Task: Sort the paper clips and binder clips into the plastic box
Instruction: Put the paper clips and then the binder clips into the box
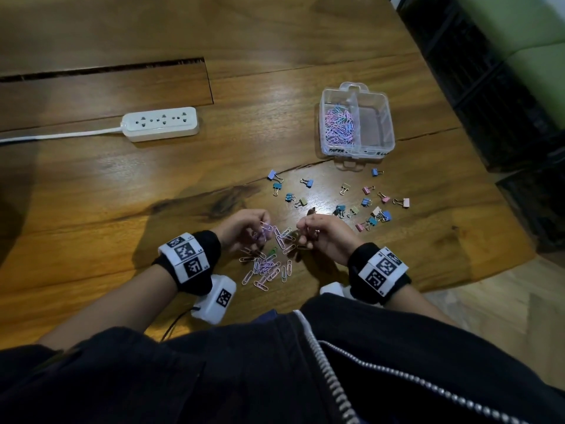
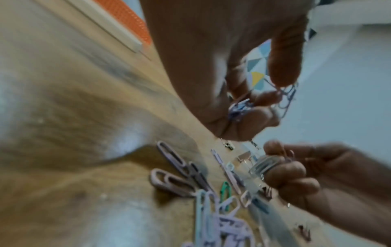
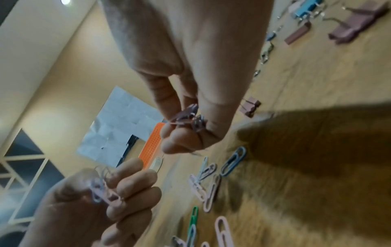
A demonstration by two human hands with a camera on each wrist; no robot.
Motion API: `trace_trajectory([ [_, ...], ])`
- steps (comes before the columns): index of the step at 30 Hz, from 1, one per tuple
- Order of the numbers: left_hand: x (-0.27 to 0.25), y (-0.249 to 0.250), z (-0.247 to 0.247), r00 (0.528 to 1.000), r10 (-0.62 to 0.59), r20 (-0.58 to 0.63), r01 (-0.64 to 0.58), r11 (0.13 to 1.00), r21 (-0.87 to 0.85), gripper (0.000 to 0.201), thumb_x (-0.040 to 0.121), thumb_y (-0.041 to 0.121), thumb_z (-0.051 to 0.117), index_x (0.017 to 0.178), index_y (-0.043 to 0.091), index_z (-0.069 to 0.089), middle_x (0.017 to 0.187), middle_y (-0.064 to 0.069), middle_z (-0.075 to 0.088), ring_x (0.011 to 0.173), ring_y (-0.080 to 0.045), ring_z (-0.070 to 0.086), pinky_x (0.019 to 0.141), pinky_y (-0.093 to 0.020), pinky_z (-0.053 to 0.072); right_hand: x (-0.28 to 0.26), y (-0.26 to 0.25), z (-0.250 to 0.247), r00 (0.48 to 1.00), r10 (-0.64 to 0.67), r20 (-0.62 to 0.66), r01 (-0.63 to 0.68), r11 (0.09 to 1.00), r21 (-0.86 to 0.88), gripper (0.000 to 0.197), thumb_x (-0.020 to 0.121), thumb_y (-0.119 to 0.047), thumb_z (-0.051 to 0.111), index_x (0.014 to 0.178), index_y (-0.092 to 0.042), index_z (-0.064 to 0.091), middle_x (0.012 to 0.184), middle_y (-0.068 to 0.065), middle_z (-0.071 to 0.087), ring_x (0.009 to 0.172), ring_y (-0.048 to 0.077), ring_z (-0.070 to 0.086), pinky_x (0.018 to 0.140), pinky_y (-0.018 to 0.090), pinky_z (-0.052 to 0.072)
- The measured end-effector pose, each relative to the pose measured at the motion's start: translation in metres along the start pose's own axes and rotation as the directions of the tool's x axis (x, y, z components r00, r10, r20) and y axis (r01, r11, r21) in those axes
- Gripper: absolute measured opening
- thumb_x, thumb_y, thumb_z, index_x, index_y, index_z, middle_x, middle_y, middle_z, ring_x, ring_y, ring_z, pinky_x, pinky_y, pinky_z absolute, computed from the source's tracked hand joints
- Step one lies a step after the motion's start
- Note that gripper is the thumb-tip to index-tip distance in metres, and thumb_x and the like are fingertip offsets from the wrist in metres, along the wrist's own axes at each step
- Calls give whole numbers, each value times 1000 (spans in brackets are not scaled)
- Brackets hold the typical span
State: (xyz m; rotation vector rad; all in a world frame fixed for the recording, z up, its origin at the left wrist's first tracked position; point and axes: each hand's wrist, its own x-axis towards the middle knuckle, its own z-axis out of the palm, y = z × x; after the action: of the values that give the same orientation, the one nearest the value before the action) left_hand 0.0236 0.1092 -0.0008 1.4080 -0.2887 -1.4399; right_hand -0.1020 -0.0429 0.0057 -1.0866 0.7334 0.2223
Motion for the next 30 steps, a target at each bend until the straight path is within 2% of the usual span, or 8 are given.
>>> trace_trajectory([
  [4,-3,-2,2,998,11,65,8,959,-284,8,53,10,44,60,8,49,56,-10,56,40,-15,48,36,-14,40,-1,1,0,998,58,-14,-56,995,85,31,96,-20,36,69,-11,48,67,2,49,52,10,47,52,19,36],
  [8,0,0,5,998,-61,-8,57,964,-258,34,88,31,43,58,15,46,47,3,49,35,-8,45,31,-11,34,-3,8,2,989,-32,-145,-16,948,-317,24,88,-22,55,66,-16,47,67,0,52,59,11,49,56,17,44],
  [11,-1,3,4,981,-153,-118,144,986,-83,33,95,23,44,63,15,40,38,6,39,31,-6,42,29,-12,29,-5,16,1,970,-165,-179,-20,680,-733,15,78,-19,68,83,-13,56,89,1,61,85,15,56,79,27,45],
  [14,-7,2,0,967,-202,-154,234,943,238,31,96,25,44,67,15,42,46,5,40,32,-4,39,31,-13,29,-6,20,1,972,-200,-126,-16,475,-880,18,79,-19,67,93,-13,57,95,-1,59,90,14,53,79,26,41],
  [19,-20,-9,-2,978,-63,-198,206,391,897,29,90,43,51,87,14,52,80,2,52,72,-14,48,58,-23,37,-7,20,2,987,-147,-67,2,428,-904,8,87,-19,56,89,-11,57,80,-7,51,77,9,48,59,14,33],
  [23,-24,-19,2,993,43,-109,101,159,982,45,75,49,67,103,16,52,94,6,46,86,-11,44,74,-22,39,-4,13,0,990,-125,-65,28,622,-782,14,89,-18,53,76,-16,49,78,-4,51,75,10,49,63,14,38],
  [27,-16,-23,4,990,99,-100,80,197,977,35,77,44,66,95,17,53,94,5,45,86,-12,45,75,-25,41,-6,6,-4,1000,-9,8,11,950,-311,20,91,-9,46,71,-13,47,71,-2,49,52,2,47,49,12,38],
  [30,-9,-23,10,993,107,-57,33,214,976,24,83,39,62,86,18,49,91,3,46,84,-15,48,71,-25,41,-6,3,-6,998,9,55,-9,1000,-11,23,92,-1,40,72,-8,47,71,2,51,44,2,39,41,12,34],
])
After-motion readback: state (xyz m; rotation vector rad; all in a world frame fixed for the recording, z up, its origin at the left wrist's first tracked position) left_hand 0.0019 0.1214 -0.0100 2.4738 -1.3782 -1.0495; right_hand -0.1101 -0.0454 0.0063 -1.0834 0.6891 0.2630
